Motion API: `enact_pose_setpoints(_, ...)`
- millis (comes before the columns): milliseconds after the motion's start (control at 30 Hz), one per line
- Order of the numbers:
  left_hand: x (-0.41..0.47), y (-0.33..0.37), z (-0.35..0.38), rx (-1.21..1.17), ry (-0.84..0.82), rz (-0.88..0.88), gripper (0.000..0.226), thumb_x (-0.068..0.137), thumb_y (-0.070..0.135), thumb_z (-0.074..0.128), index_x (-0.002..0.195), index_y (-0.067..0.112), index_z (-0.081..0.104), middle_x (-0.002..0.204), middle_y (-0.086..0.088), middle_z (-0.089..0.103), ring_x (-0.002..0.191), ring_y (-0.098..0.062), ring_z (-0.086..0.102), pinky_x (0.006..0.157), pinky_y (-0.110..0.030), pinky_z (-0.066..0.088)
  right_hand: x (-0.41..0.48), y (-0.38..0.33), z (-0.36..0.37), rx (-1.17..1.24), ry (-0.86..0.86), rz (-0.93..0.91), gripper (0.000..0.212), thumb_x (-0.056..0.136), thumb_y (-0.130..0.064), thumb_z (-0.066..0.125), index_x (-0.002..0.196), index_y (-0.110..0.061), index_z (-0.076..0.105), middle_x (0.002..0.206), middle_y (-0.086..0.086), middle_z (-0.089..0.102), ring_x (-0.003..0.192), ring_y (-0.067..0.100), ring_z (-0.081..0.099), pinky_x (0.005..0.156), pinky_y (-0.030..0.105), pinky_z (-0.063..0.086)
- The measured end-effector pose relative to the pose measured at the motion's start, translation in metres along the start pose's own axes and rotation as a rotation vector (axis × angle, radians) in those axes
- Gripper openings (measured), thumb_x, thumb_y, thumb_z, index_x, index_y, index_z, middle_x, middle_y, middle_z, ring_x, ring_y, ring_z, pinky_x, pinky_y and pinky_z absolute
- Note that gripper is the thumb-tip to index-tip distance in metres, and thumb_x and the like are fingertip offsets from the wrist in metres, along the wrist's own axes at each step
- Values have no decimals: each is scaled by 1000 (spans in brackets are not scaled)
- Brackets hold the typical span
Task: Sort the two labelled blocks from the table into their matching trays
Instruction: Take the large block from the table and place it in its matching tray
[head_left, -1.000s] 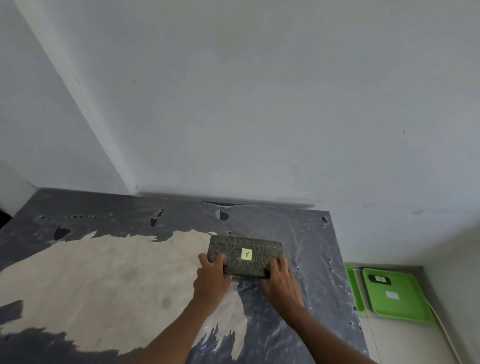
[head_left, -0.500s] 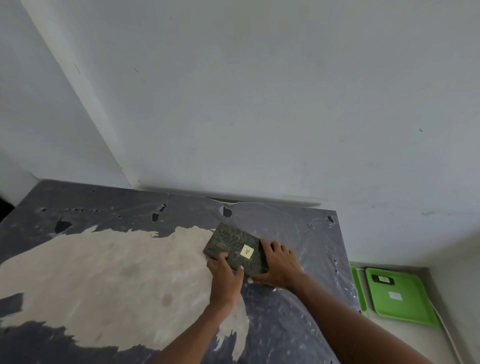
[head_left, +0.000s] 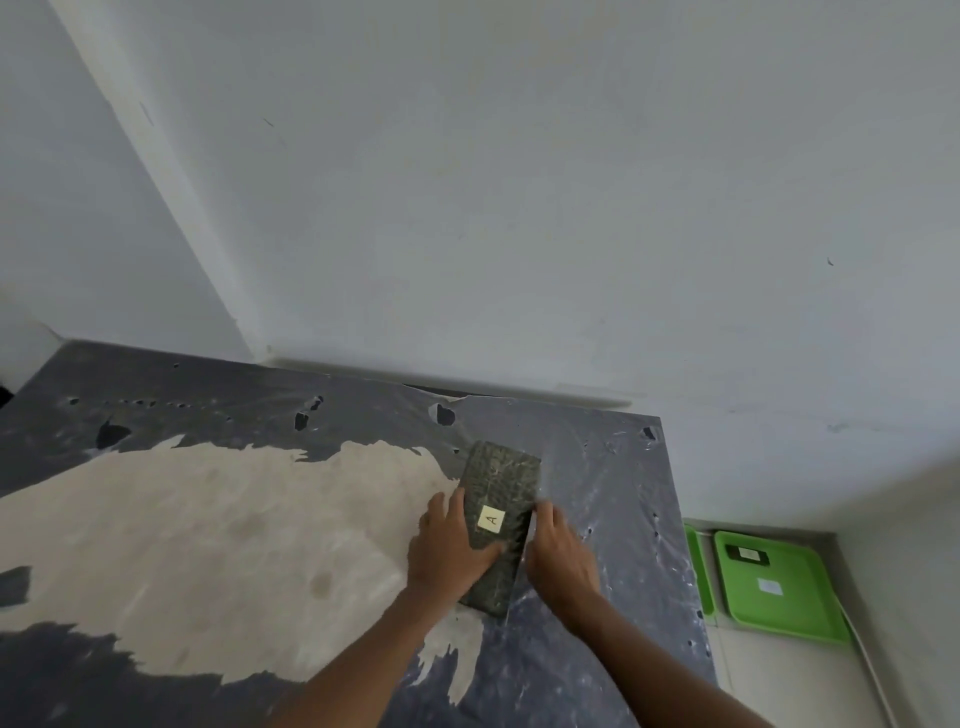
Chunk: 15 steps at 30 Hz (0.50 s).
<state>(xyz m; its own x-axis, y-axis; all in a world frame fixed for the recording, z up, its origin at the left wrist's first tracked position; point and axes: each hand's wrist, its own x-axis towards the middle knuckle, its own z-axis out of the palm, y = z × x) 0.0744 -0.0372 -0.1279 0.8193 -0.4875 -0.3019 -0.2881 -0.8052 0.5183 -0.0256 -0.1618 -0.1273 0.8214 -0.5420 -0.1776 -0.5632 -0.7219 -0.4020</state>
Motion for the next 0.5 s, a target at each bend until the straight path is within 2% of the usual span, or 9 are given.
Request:
enact_pose_setpoints(33, -7, 1, 5, 56, -5, -59, 109, 62, 75, 69, 146, 26, 20, 145, -11, 30, 129, -29, 41, 100, -46, 48, 8, 3, -2, -66, -31, -65, 61, 94, -18, 58, 143, -17, 22, 141, 15, 45, 123, 31, 53, 96, 45, 54)
enact_pose_setpoints(100, -20, 5, 16, 124, -41, -135, 131, 47, 83, 69, 148, 26, 8, 141, -11, 23, 127, -31, 35, 98, -49, 44, 26, 8, -6, -227, -153, -192, 94, 91, -22, 64, 154, -24, -6, 163, 16, 7, 148, 41, 15, 119, 56, 29)
enact_pose_setpoints(133, -24, 6, 22, 141, -59, -146, 137, 45, 83, 71, 149, 25, 2, 141, -10, 22, 127, -31, 34, 98, -49, 43, 33, 8, -7, -311, -207, -255, 97, 92, -25, 63, 154, -27, -12, 165, 15, -4, 150, 42, 1, 122, 58, 17)
enact_pose_setpoints(167, -25, 7, 26, 152, -64, -144, 139, 46, 80, 73, 150, 24, -1, 143, -11, 21, 128, -31, 33, 99, -49, 43, 39, 8, -7, -381, -243, -304, 95, 93, -27, 61, 154, -28, -12, 165, 14, -7, 150, 41, -4, 122, 58, 12)
enact_pose_setpoints(200, -24, 7, 27, 161, -58, -131, 139, 47, 75, 75, 150, 23, -2, 146, -12, 21, 130, -31, 33, 100, -49, 42, 42, 7, -6, -425, -251, -335, 92, 93, -28, 60, 154, -27, -9, 165, 14, -2, 151, 40, 0, 122, 57, 13)
enact_pose_setpoints(267, -17, -1, 22, 193, -57, -61, 136, 50, 68, 78, 151, 23, -1, 153, -11, 18, 137, -32, 29, 108, -53, 35, 46, 7, -5, -450, -196, -345, 83, 90, -30, 61, 153, -23, 8, 156, 15, 22, 143, 38, 25, 117, 51, 29)
enact_pose_setpoints(333, -7, -17, 10, 260, -107, 53, 134, 51, 63, 79, 151, 27, -2, 157, -6, 12, 145, -32, 18, 113, -67, 22, 46, 8, -8, -457, -118, -346, 73, 85, -38, 64, 145, -23, 25, 141, 12, 40, 127, 32, 40, 106, 45, 39)
enact_pose_setpoints(400, 3, -36, -5, 315, -186, 163, 132, 56, 58, 79, 152, 30, -6, 160, -1, 4, 149, -32, 6, 111, -76, 14, 45, 12, -9, -491, -108, -366, 79, 81, -48, 67, 143, -22, 28, 144, 15, 37, 130, 35, 37, 111, 49, 35)
enact_pose_setpoints(500, 15, -57, -25, 390, -284, 291, 128, 64, 52, 79, 152, 31, -13, 163, -2, -5, 150, -35, -7, 115, -71, 13, 44, 21, -7, -472, -188, -404, 105, 80, -53, 69, 155, -19, 2, 164, 17, 1, 150, 42, 0, 122, 60, 7)
